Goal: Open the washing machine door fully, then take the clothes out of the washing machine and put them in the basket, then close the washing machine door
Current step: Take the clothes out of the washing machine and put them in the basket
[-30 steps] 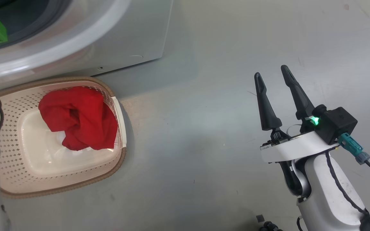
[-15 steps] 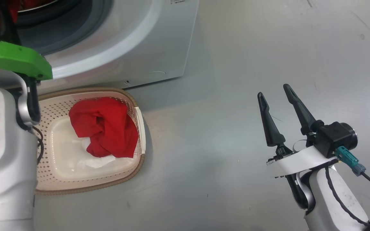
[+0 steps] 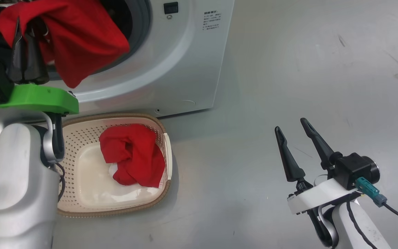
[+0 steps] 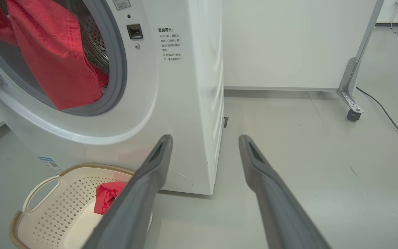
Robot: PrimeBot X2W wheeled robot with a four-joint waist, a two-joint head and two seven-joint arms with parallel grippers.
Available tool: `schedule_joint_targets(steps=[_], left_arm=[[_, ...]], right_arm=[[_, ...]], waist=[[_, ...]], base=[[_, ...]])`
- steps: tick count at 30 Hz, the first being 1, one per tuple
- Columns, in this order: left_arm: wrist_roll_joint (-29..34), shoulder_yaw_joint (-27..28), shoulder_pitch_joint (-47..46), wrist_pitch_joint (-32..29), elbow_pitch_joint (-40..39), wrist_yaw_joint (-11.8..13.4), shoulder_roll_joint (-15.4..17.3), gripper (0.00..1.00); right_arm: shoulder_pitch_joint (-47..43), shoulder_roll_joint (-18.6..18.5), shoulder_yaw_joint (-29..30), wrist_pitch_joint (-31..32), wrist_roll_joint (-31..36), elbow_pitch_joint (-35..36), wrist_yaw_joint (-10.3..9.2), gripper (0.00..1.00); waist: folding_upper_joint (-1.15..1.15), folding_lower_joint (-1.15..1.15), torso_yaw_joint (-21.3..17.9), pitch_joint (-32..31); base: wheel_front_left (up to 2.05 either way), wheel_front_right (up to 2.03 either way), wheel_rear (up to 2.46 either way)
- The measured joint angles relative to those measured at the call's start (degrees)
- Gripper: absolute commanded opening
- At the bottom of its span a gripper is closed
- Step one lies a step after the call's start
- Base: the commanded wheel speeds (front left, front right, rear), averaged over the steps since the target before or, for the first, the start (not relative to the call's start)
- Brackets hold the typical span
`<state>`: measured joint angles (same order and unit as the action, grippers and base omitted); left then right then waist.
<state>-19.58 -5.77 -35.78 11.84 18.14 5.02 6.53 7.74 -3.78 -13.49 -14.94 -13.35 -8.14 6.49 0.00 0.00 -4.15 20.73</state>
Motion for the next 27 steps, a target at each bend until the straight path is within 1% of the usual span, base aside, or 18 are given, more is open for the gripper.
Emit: schedule_joint_targets(steps=[13,20,27], left_arm=[[0.7,-1.0,7.7,1.4,-8.5,0.1,-1.5,0.00],[0.9,-1.6,12.3,1.4,-12.2,0.3,-2.0,0.00],[0.8,-2.5,17.7,0.5,-12.7,0.5,-2.4,0.00]], right_arm=[[-4.1,0.2,0.5,0.0,0.3,0.0,-0.15,1.00],[-4.9,0.3,0.4,0.0,0.9,0.4,-0.15,1.00],[-5.2,0.3,0.2,0.0,1.5,1.2,-0.15,1.00]], waist=[[0.00,0.00,2.2,-6.6],[0.00,0.00,3.5,-8.0],[0.00,0.00,4.1,-8.0]], base=[[0.00,0.00,0.00],[0.00,0.00,0.00],[0.00,0.00,0.00]])
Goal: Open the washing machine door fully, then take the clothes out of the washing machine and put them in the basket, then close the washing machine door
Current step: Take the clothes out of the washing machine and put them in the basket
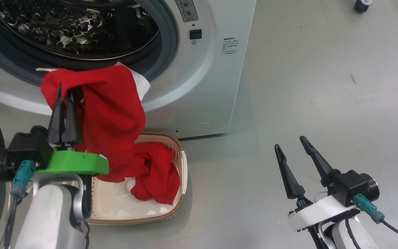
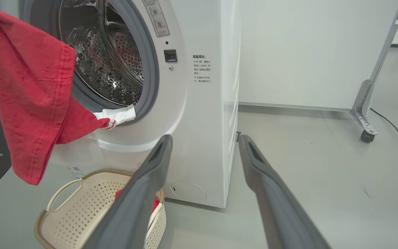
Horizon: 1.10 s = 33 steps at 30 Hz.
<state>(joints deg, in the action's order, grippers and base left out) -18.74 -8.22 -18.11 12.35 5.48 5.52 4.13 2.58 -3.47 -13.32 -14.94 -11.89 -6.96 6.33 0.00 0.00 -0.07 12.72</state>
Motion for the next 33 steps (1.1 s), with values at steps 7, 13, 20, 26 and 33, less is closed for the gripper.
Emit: schedule_joint_targets(steps=[7,13,20,26,33], left_arm=[[-1.3,-1.0,3.0,-0.7,0.1,0.3,-0.9,0.00],[-2.0,-1.2,4.2,-0.7,2.1,0.4,-1.2,0.00],[-3.0,-0.9,4.3,-0.4,7.5,0.6,-1.3,0.00],[-3.1,-0.9,3.9,-0.4,12.8,0.6,-1.4,0.00],[-4.4,0.3,0.2,-1.2,21.4,0.7,-1.5,0.00]], right_arm=[[-0.4,0.0,0.0,0.0,0.5,1.2,0.00,1.00],[-0.4,0.0,-0.4,0.0,0.6,1.9,0.02,1.00],[0.9,0.0,-0.8,0.0,0.6,3.3,0.07,1.00],[2.2,0.0,-1.2,0.0,0.6,4.0,0.08,1.00],[5.0,0.0,-1.8,0.0,0.6,4.6,0.15,1.00]], waist=[[0.00,0.00,0.4,1.5],[0.00,0.00,0.3,3.5],[0.00,0.00,-0.8,7.4],[0.00,0.00,-1.7,10.5],[0.00,0.00,-3.4,15.1]], base=[[0.00,0.00,0.00],[0.00,0.00,0.00],[0.00,0.00,0.00],[0.00,0.00,0.00],[0.00,0.00,0.00]])
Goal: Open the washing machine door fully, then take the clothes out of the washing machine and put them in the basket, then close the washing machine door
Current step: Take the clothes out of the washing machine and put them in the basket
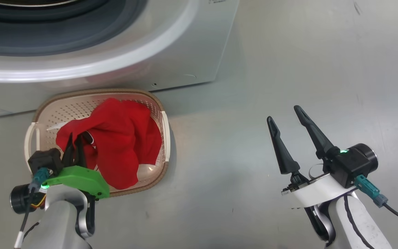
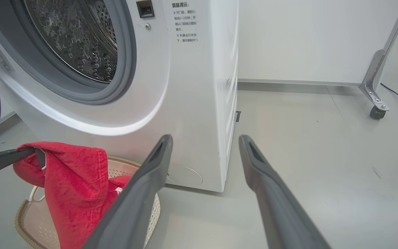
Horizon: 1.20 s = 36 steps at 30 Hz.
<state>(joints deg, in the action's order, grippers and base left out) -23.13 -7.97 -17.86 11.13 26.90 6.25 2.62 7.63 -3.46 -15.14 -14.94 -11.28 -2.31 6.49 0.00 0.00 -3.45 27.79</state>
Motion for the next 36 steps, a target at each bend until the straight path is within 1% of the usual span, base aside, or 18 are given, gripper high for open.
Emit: schedule_joint_targets(steps=[6,10,19,20,21,22,23,24,25,26,36], left_arm=[[-0.7,1.0,-3.8,-1.1,7.1,0.0,-0.1,0.00],[-2.8,1.9,-5.9,-2.3,11.5,0.0,-0.2,0.00],[-6.2,2.6,-8.7,-3.5,19.3,-0.1,-0.5,0.00],[-6.5,2.6,-9.0,-3.5,19.8,-0.1,-0.5,0.04],[-6.7,2.6,-9.4,-3.5,20.4,-0.3,-0.5,0.24],[-6.8,2.5,-9.8,-3.6,21.1,-0.7,-0.5,0.35],[-7.1,2.5,-10.1,-3.8,21.6,-1.0,-0.6,0.44],[-7.1,2.5,-10.4,-3.8,22.1,-1.1,-0.6,0.56],[-7.1,2.6,-10.6,-3.8,22.7,-1.2,-0.7,0.81],[-7.2,2.6,-10.8,-3.8,23.1,-1.5,-0.7,1.00],[-7.8,2.4,-11.9,-0.1,26.6,-3.1,-0.8,1.00]], right_arm=[[1.8,0.0,-0.1,0.0,0.0,0.1,0.02,1.00],[2.9,0.0,-0.1,0.0,-0.1,0.0,0.18,1.00],[3.7,0.0,-0.1,0.0,-0.1,-0.9,0.47,1.00],[3.8,0.0,-0.1,0.0,-0.2,-0.9,0.47,1.00],[3.8,0.0,-0.1,0.0,-0.2,-1.0,0.47,1.00],[3.9,0.0,0.0,0.0,-0.2,-1.1,0.47,1.00],[3.9,0.0,0.0,0.0,-0.2,-1.2,0.47,1.00],[3.9,0.0,0.0,0.0,-0.2,-1.3,0.47,1.00],[3.9,0.0,0.0,0.0,-0.2,-1.4,0.48,1.00],[3.9,0.0,0.0,0.0,-0.2,-1.5,0.48,1.00],[4.2,0.0,0.3,0.0,-0.3,-2.8,0.48,1.00]], waist=[[0.00,0.00,-1.7,3.3],[0.00,0.00,-2.7,5.0],[0.00,0.00,-3.8,6.0],[0.00,0.00,-3.9,6.0],[0.00,0.00,-3.9,6.0],[0.00,0.00,-3.9,5.9],[0.00,0.00,-3.9,5.9],[0.00,0.00,-3.8,5.8],[0.00,0.00,-3.8,5.7],[0.00,0.00,-3.8,5.6],[0.00,0.00,-3.5,3.4]], base=[[0.00,0.00,0.00],[0.00,0.00,0.00],[0.00,0.00,0.00],[0.00,0.00,0.00],[0.00,0.00,0.00],[0.00,0.00,0.00],[0.00,0.00,0.00],[0.00,0.00,0.00],[0.00,0.00,0.00],[0.00,0.00,0.00],[0.00,0.00,0.00]])
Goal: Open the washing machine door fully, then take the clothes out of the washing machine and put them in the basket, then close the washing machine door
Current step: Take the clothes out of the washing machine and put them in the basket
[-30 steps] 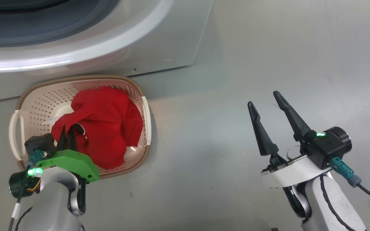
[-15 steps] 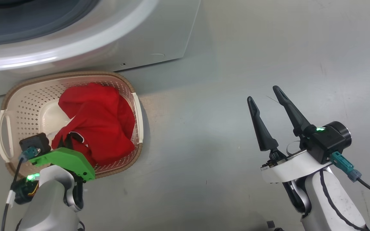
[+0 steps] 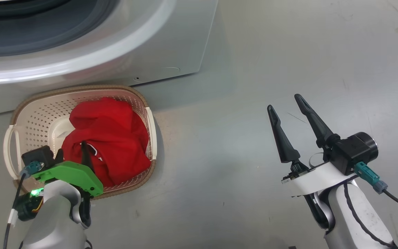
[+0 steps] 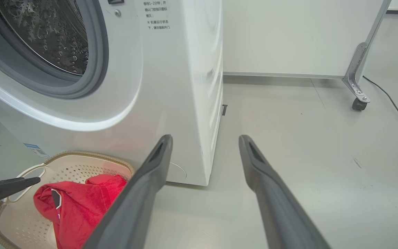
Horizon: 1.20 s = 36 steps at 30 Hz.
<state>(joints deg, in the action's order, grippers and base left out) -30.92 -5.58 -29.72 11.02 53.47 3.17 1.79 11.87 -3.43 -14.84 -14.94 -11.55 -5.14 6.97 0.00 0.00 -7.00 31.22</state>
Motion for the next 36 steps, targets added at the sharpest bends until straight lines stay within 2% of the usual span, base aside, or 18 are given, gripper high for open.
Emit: schedule_joint_targets(steps=[10,18,27,36], left_arm=[[0.5,-1.9,0.0,3.0,0.1,-1.6,-0.2,1.00],[3.3,-4.1,0.1,3.3,-3.5,-2.4,-0.3,1.00],[7.9,-4.1,0.6,3.3,-15.6,-2.4,-0.3,1.00],[9.9,-4.7,4.6,3.4,-25.3,-2.4,-0.3,1.00]], right_arm=[[-0.1,0.0,1.3,0.0,0.0,-1.3,0.00,1.00],[-1.4,0.1,2.6,0.0,-0.3,-2.3,0.00,1.00],[-4.6,0.2,4.2,0.0,-0.4,-2.8,-0.27,1.00],[-7.5,0.4,5.0,0.0,-0.4,-3.1,-0.66,1.00]], waist=[[0.00,0.00,0.8,-4.0],[0.00,0.00,1.8,-8.0],[0.00,0.00,3.0,-12.5],[0.00,0.00,4.3,-16.7]], base=[[0.00,0.00,0.00],[0.00,0.00,0.00],[0.00,0.00,0.00],[0.00,0.00,0.00]])
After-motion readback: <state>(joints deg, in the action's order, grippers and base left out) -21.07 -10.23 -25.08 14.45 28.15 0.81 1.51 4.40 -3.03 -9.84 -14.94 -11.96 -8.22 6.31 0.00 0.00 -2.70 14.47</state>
